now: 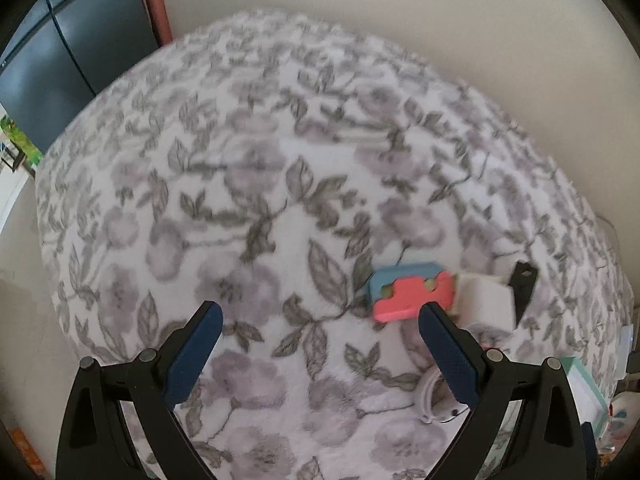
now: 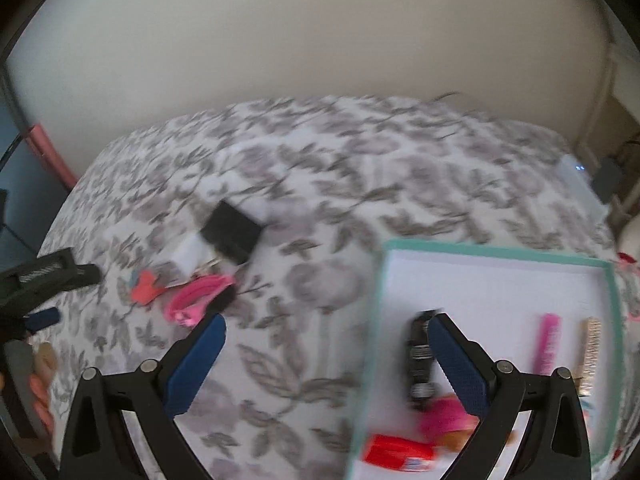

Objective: Organize rigid objects
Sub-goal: 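Move both open tools back toward the pile of gadgets, then grasp the white smartwatch by its band with the right tool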

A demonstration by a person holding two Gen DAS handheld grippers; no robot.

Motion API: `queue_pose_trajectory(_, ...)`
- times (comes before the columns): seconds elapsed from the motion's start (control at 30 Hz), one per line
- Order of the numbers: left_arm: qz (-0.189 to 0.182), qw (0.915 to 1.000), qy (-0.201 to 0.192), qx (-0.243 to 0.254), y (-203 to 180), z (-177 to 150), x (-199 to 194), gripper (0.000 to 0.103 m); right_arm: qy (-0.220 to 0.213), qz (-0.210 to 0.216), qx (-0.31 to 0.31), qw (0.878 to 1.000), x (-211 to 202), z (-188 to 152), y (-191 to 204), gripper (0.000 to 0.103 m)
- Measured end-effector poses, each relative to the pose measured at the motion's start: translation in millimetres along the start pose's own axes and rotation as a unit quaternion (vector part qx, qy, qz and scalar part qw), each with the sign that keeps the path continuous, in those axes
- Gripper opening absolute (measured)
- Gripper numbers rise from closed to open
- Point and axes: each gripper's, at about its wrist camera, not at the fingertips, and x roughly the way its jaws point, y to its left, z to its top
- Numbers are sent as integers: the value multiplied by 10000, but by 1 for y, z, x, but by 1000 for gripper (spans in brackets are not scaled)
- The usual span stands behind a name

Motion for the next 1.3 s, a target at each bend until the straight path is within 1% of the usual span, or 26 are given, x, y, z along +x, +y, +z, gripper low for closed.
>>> queue_pose_trajectory(0.2,136,9990,421,19,2,-7,31,98,289,194,-366,9987,23,-10,39,102)
queue_pose_trajectory(0.3,116,9981,606,-71,6,-10,41,98,449,287,-463,9975,34,-16,52,102)
queue_pose_trajectory(0.53,199,9972,641,-335,25,-8,46,98,683,310,-746,9944,54,-25,74,102)
queue_pose_trajectory(0.67,225,9971,585,-440,38,-5,41,98,741,209,-853,9934,64,-27,82,102)
queue_pose_trajectory(0.77,238,9972,543,-447,44,0,40,98,753,178,-869,9932,69,-28,84,102)
queue_pose_trajectory(0.9,166,9978,549,-335,40,-1,37,98,685,121,-892,9936,70,-26,91,102)
queue_pose_trajectory(1.0,131,9981,549,-242,34,5,37,98,748,130,-1041,9917,75,-28,99,97)
queue_pose_trajectory(1.07,125,9983,529,-210,32,5,35,98,764,49,-1165,9902,78,-31,104,87)
queue_pose_trajectory(1.1,115,9984,520,-210,32,6,34,98,747,-20,-1236,9895,78,-32,106,86)
queue_pose_trajectory(1.2,44,9984,524,-196,28,5,30,98,728,-12,-1243,9896,76,-32,105,83)
queue_pose_trajectory(1.27,4,9984,544,-150,22,5,28,98,686,38,-1191,9905,72,-31,101,77)
queue_pose_trajectory(1.3,-31,9983,561,-125,20,4,27,98,661,60,-1165,9910,70,-31,99,75)
